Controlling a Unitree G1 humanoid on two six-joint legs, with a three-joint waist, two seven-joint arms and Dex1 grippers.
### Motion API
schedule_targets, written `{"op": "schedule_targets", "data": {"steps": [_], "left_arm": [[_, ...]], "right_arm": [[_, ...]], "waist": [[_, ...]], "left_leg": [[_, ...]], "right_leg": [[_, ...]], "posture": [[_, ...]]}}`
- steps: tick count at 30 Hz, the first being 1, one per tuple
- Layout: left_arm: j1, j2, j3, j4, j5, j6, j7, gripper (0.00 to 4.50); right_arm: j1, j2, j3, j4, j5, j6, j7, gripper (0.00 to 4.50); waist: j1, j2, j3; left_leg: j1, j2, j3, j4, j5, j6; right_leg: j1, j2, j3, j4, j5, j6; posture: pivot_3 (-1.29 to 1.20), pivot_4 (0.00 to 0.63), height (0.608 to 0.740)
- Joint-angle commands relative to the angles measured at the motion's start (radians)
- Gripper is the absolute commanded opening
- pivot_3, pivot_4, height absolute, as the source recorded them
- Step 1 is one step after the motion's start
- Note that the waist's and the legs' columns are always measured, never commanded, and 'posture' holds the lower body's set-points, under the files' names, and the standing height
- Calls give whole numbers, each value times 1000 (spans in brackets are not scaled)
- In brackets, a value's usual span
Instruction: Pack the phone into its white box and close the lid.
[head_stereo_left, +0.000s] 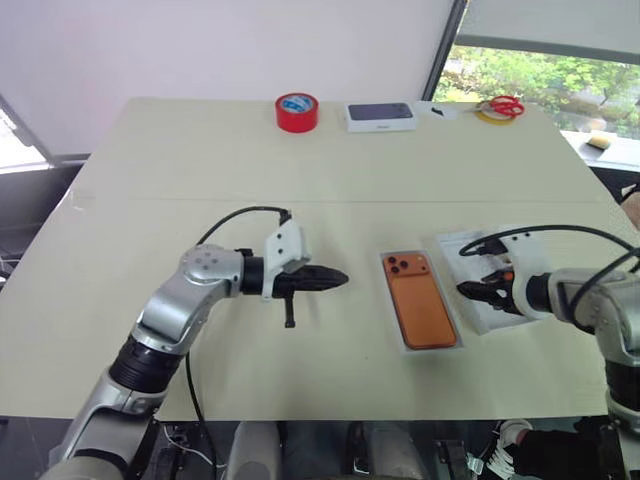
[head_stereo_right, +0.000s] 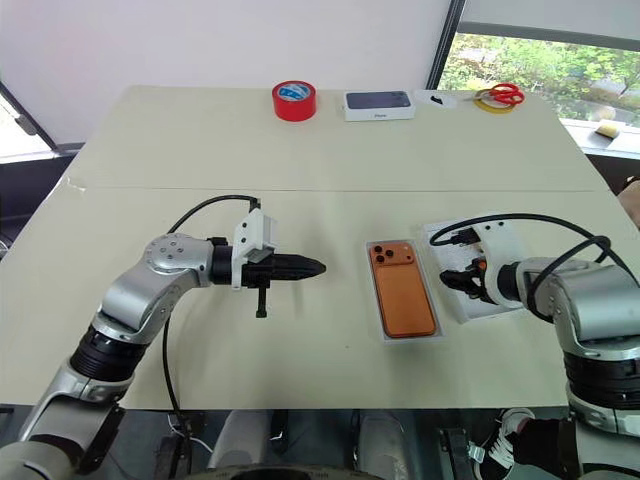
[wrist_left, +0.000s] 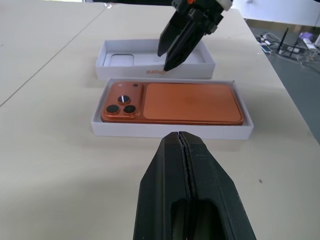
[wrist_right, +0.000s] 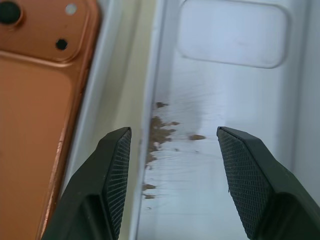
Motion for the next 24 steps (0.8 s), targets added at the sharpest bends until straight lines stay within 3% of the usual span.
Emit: {"op": "schedule_targets", "data": {"steps": [1,7,9,13,17,21,24], "left_arm": [[-4,7,-6,-31,16,-47,-8,0],[-7,-8,-14,-13,24,-62,-1,0],[-7,-15,-12,-8,25,-64,4,0],[0,-24,-12,2,32,-71,9,0],[10,-23,-8,1,32,-76,14,0],[22,-19,17,25,50,-89,49,0],[22,-41,95,82,30,-60,131,0]], "right_arm": [[-62,6,35,19,4,30,-25,2828],[-133,37,78,86,-3,65,-65,2828],[-134,36,91,97,-6,67,-78,2047],[-129,25,88,101,11,67,-85,17],[-139,22,40,112,31,67,-92,17],[-233,56,-148,181,75,67,-127,17],[-337,80,-320,242,290,67,-141,17]], "waist": [[-3,0,0],[-7,0,0],[-7,0,0],[-14,0,0],[-20,0,0],[-20,1,1],[-20,2,1]], "left_leg": [[0,0,0,0,0,0],[0,0,0,0,0,0],[0,0,0,0,0,0],[0,0,0,0,0,0],[0,0,0,-1,0,0],[0,0,1,-1,0,0],[0,0,1,-1,0,0]], "right_leg": [[0,0,0,0,0,0],[0,0,0,0,0,0],[0,0,0,0,0,0],[0,0,0,0,0,0],[0,0,0,0,0,0],[-1,0,0,0,0,0],[-1,0,0,1,0,0]], "posture": [[0,150,730],[0,150,730],[0,150,730],[0,150,730],[0,150,730],[0,150,730],[0,150,730]]}}
